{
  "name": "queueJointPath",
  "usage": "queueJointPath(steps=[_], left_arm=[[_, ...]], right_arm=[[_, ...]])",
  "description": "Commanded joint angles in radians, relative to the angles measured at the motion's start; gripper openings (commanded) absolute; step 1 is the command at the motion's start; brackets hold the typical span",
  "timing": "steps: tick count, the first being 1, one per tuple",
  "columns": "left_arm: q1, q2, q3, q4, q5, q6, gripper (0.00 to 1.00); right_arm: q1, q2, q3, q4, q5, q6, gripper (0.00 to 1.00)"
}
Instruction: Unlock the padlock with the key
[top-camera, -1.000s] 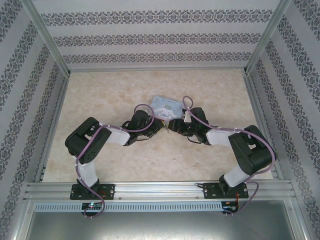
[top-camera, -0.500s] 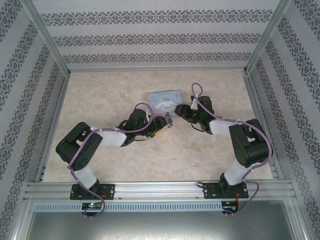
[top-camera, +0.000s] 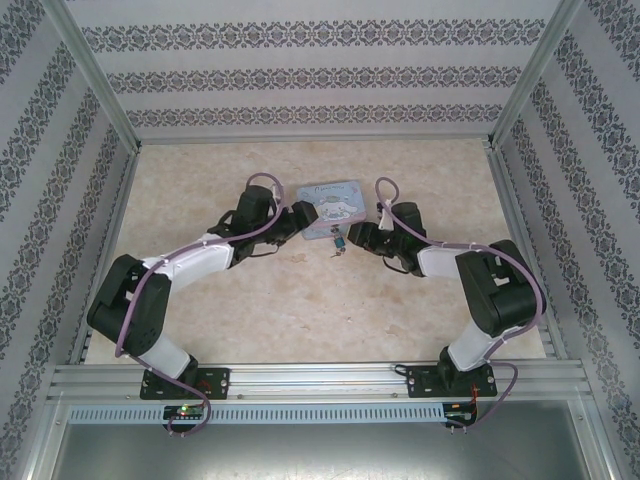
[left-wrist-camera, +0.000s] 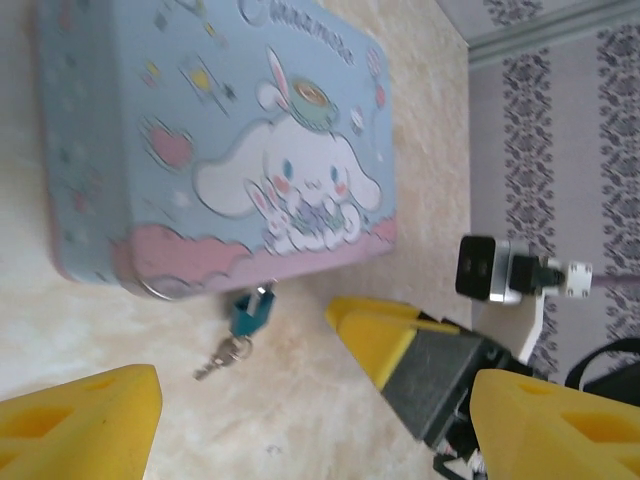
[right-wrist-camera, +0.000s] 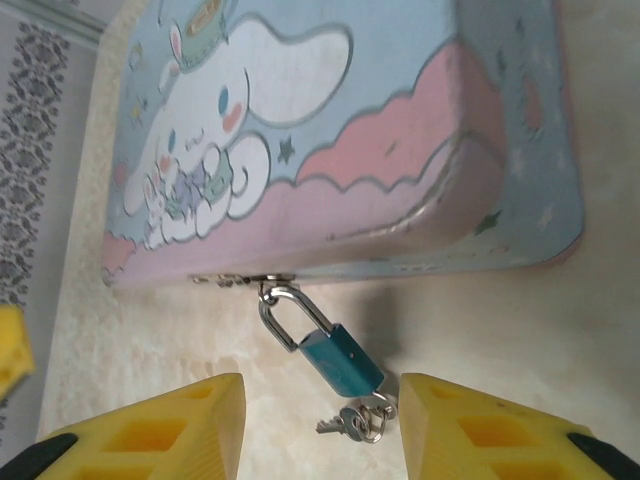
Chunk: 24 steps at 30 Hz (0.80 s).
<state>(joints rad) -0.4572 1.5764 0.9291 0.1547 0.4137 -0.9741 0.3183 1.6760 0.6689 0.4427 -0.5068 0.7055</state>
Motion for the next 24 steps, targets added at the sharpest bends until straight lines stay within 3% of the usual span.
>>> queueJointPath(steps=[1, 16, 24], left_arm=[[0.033, 0.005, 0.040, -0.112, -0.012, 0.071, 0.81], [0.080, 0.043, 0.068, -0.134, 0.023, 0.081, 0.81], [0.083, 0.061, 0.071, -0.130, 0.025, 0.081, 0.81]], right_arm=[[0.027, 0.051, 0.032, 0.009, -0.009, -0.058, 0.45], [0.064, 0.170, 0.078, 0.044, -0.008, -0.074, 0.41], [0.069, 0.191, 0.085, 0.063, -0.018, -0.063, 0.30]])
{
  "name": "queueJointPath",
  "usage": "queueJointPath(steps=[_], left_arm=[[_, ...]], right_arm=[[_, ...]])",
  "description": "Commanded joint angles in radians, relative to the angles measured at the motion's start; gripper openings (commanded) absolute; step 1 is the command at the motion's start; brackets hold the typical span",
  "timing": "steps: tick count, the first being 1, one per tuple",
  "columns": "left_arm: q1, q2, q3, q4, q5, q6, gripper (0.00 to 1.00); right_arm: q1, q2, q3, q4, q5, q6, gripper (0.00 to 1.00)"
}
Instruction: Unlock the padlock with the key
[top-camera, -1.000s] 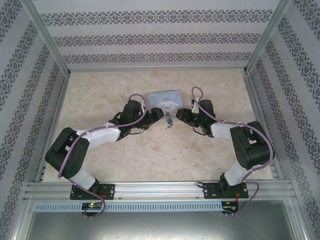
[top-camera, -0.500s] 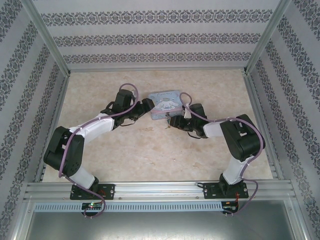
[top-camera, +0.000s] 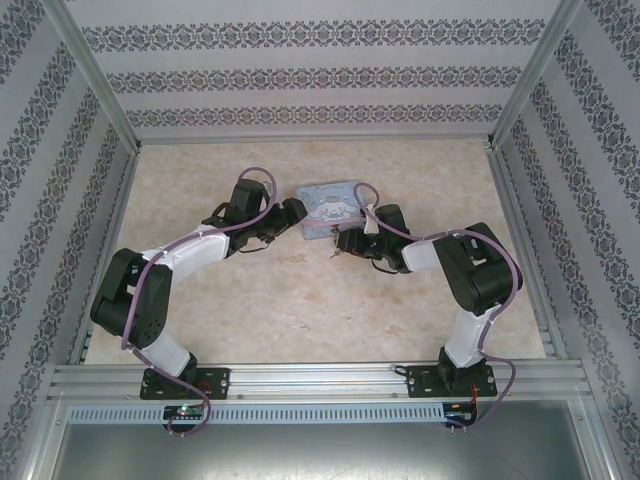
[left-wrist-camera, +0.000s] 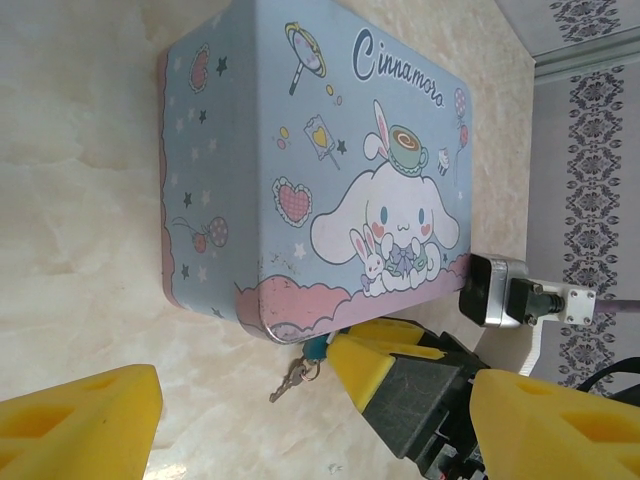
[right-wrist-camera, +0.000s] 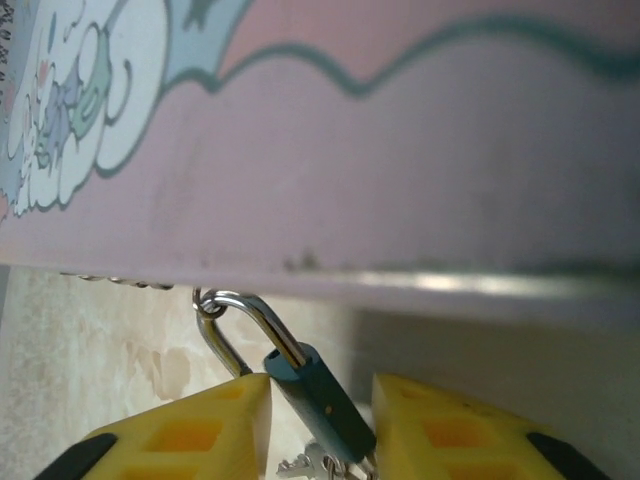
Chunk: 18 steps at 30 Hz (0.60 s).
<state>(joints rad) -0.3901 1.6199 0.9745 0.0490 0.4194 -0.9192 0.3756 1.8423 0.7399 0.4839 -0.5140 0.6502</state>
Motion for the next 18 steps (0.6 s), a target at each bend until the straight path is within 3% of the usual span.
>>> queueJointPath(steps=[1, 11, 18], left_arm=[[0.017, 0.018, 0.027, -0.022, 0.020, 0.026, 0.81], [0.019, 0.044, 0.056, -0.072, -0.004, 0.078, 0.81], [0.009, 0.098, 0.182, -0.249, -0.095, 0.213, 0.81]], right_arm=[[0.011, 0.025, 0.013, 0.026, -0.012, -0.004, 0.28], [0.006, 0.013, 0.000, 0.043, -0.010, 0.044, 0.00], [-0.002, -0.008, -0.028, 0.051, 0.018, 0.127, 0.00]])
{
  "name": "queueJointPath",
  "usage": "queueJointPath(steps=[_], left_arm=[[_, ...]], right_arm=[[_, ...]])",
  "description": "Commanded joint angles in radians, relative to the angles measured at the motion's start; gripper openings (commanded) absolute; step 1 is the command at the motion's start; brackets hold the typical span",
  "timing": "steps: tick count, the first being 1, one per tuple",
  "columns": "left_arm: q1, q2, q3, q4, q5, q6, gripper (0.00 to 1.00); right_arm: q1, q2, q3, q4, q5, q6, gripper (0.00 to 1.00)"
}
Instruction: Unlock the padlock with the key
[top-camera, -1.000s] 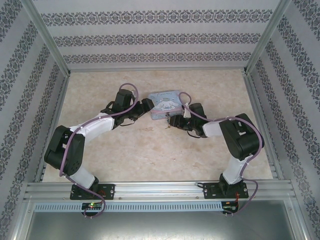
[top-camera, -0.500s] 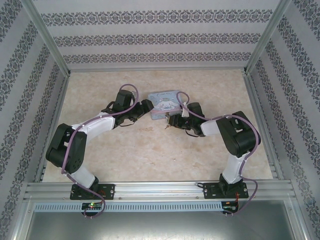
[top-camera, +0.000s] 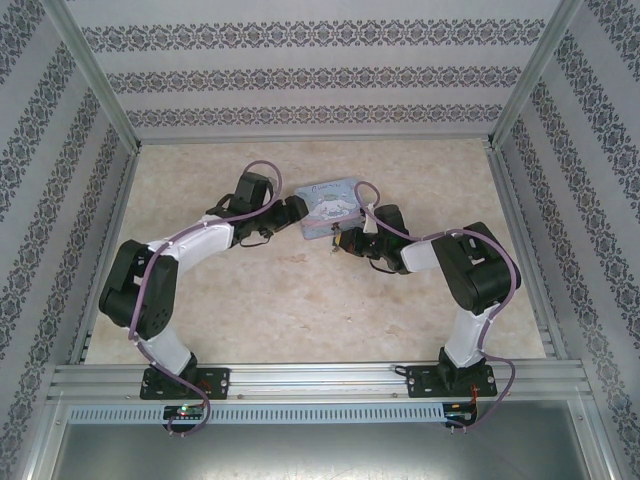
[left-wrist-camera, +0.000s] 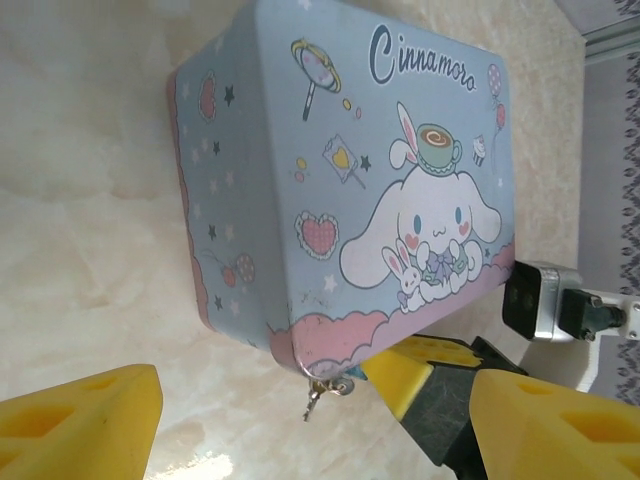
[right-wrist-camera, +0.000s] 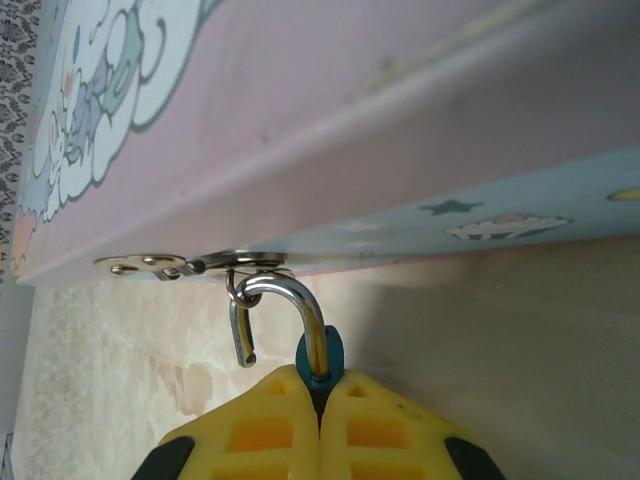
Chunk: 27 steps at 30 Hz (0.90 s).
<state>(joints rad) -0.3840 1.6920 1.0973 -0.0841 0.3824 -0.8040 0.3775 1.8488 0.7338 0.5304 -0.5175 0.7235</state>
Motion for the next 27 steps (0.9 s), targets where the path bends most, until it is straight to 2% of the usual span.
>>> queueJointPath(steps=[1, 11, 18, 27], left_arm=[[-0.002, 0.038, 0.077, -0.136, -0.071, 0.113, 0.81], [-0.099, 0.197, 0.305, -0.342, -0.266, 0.258, 0.81], [-0.149, 0.240, 0.314, -0.400, -0.378, 0.295, 0.81], [-0.162, 0.262, 0.268, -0.384, -0.380, 0.292, 0.80]], right_arm=[[-0.004, -0.016, -0.026, 0.011, 0.025, 0.064, 0.00], [-0.004, -0.020, -0.049, 0.031, 0.059, 0.137, 0.00], [-0.011, -0.023, -0.075, 0.059, 0.087, 0.206, 0.00], [-0.053, -0.017, -0.105, 0.154, 0.113, 0.335, 0.00]])
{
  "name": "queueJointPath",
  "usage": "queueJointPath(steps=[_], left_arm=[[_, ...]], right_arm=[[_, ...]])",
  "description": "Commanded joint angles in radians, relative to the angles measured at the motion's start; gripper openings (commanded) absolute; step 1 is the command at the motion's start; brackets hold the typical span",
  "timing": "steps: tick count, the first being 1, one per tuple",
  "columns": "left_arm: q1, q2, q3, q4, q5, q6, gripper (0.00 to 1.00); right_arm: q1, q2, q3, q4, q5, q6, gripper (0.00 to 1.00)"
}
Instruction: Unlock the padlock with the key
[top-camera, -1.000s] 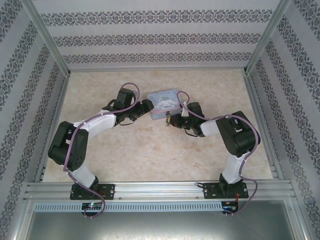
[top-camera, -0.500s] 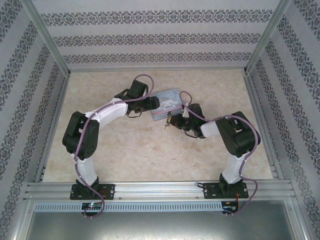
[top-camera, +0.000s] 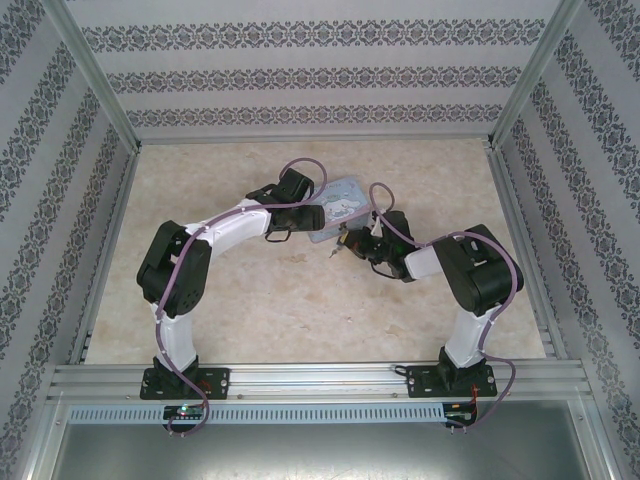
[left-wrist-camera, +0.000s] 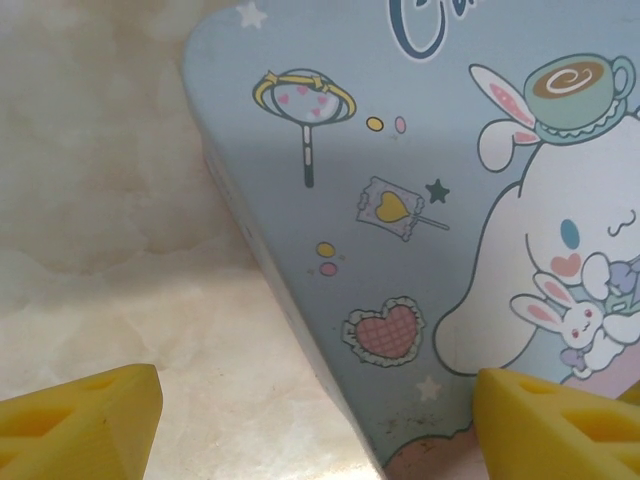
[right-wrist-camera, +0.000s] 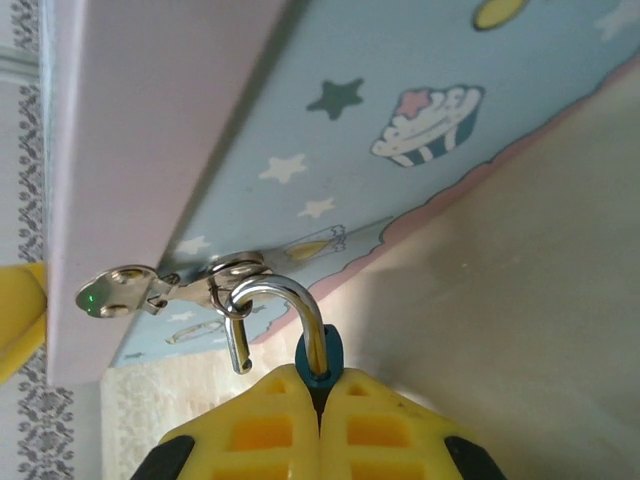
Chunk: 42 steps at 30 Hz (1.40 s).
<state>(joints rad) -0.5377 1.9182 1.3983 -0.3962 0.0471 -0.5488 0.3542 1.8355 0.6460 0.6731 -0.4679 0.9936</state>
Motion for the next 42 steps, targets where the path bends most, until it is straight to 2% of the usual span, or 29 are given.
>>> queueJointPath(steps=[1, 22, 42], left_arm=[[-0.009, 0.038, -0.037, -0.070, -0.040, 0.036, 0.80], [-0.012, 0.066, -0.070, -0.042, 0.000, 0.044, 0.73], [-0.012, 0.100, -0.049, -0.078, 0.037, 0.074, 0.60]], right_arm=[[-0.033, -0.001, -0.013, 0.015, 0.062, 0.070, 0.00], [-0.046, 0.047, 0.020, 0.067, 0.063, 0.154, 0.00], [-0.159, 0.093, 0.157, -0.098, 0.005, 0.072, 0.00]])
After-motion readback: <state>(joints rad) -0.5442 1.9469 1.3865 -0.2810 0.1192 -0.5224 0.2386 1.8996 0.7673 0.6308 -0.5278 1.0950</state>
